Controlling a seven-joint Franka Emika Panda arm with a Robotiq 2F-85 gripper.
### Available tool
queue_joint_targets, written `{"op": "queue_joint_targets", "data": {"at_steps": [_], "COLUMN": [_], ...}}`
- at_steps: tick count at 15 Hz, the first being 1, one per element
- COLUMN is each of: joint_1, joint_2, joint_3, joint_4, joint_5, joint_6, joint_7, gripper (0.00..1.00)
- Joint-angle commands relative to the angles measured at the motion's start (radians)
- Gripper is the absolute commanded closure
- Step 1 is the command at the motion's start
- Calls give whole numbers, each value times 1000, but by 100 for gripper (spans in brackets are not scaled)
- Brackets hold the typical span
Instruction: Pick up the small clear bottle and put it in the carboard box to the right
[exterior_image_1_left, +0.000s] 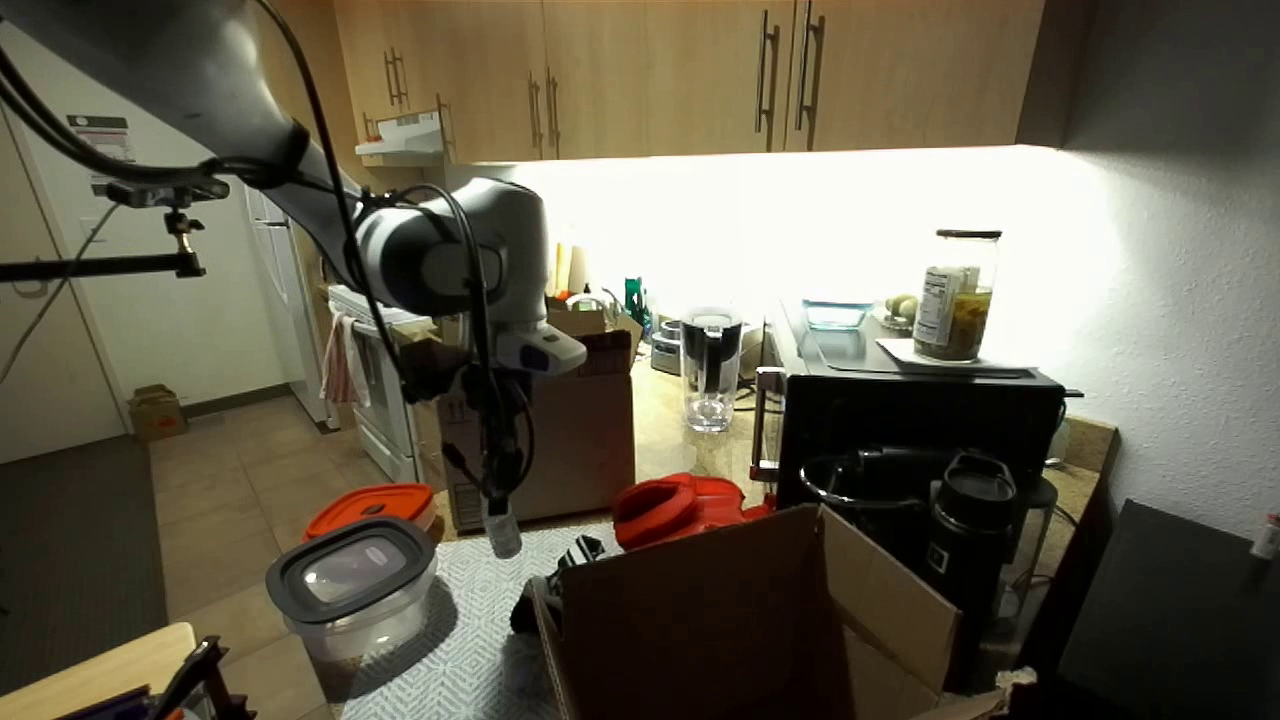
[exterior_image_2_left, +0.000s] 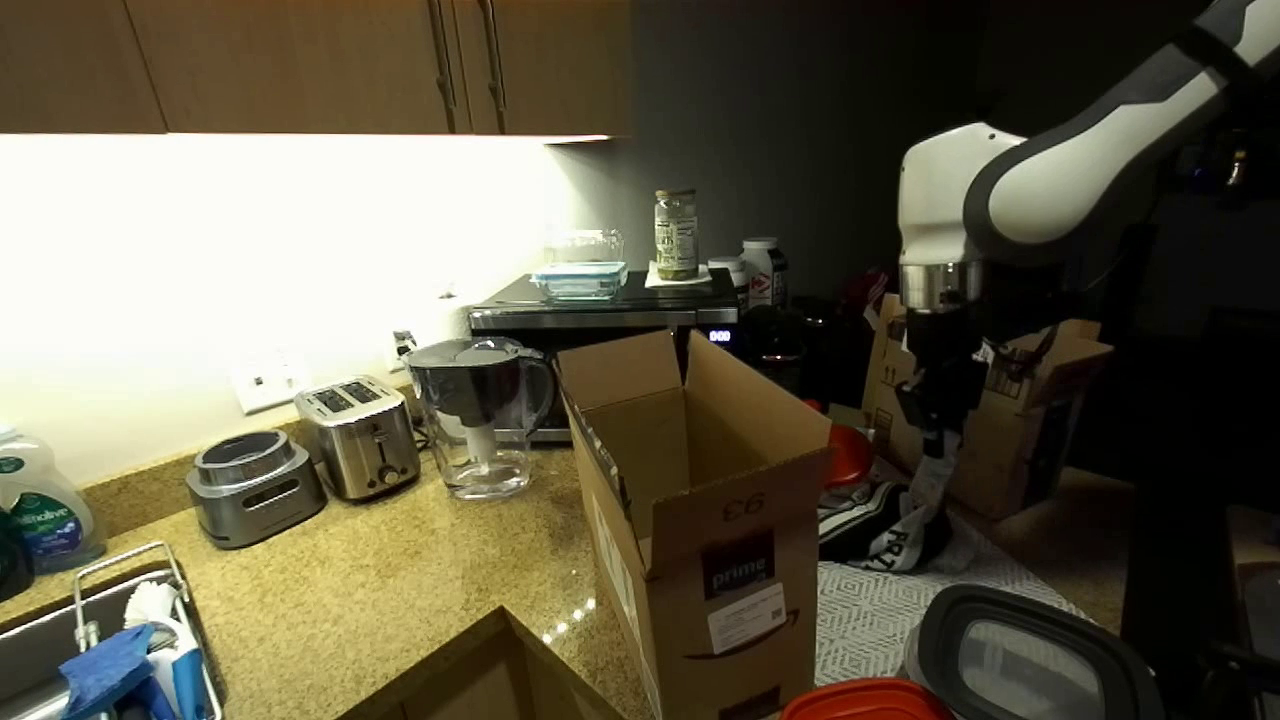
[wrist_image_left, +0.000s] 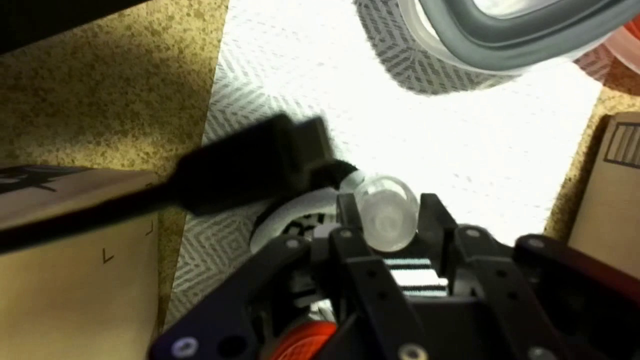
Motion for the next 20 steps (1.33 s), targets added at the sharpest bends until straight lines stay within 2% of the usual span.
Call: {"op": "queue_joint_targets", "data": {"at_steps": [1, 7, 20], "joint_1": [-39, -86, -184], "joint_2": [-23, -2, -4], "joint_3": [-7, -38, -125], "joint_4": [71, 170, 300], "joint_5": [-12, -23, -25], "joint_6": [-65, -98, -104], "joint_7": [-26, -6, 58], "gripper": [91, 91, 91]}}
